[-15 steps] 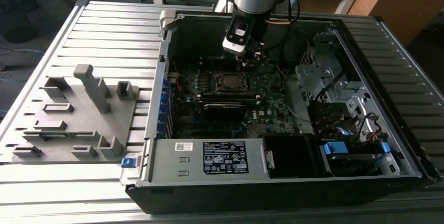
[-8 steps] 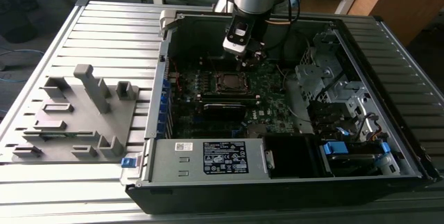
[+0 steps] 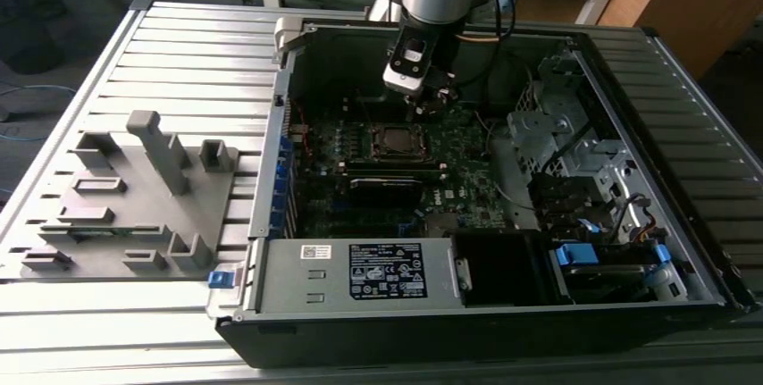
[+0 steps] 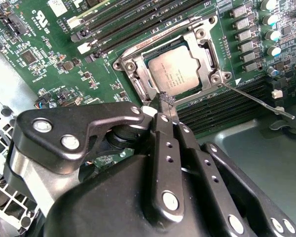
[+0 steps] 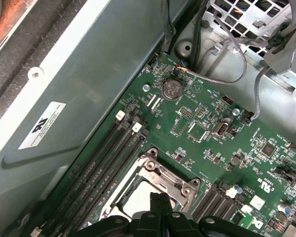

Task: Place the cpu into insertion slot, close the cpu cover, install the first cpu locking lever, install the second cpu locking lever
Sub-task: 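Close the cpu cover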

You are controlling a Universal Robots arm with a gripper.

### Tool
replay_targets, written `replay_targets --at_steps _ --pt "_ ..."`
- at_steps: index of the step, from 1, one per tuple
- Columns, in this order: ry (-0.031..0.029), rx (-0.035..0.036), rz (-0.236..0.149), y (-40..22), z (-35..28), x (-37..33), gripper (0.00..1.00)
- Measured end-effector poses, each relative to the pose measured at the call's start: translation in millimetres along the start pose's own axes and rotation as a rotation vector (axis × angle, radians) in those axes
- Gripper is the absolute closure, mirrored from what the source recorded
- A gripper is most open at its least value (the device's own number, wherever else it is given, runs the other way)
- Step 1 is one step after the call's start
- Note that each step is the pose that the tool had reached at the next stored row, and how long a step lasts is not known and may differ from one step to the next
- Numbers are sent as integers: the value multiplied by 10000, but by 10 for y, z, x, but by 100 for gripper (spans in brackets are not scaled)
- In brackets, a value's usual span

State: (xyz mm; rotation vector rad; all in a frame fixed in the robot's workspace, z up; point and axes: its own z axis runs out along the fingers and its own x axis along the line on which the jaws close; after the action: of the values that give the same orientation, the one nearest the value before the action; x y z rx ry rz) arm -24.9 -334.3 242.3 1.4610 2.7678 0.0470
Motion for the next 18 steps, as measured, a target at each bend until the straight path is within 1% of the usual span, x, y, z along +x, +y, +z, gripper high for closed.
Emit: replay_targets --at_steps 5,10,18 --pt "0 1 -17 0 0 0 90" --pt "7 1 -252 0 0 0 90" --pt "8 2 -277 0 0 0 90"
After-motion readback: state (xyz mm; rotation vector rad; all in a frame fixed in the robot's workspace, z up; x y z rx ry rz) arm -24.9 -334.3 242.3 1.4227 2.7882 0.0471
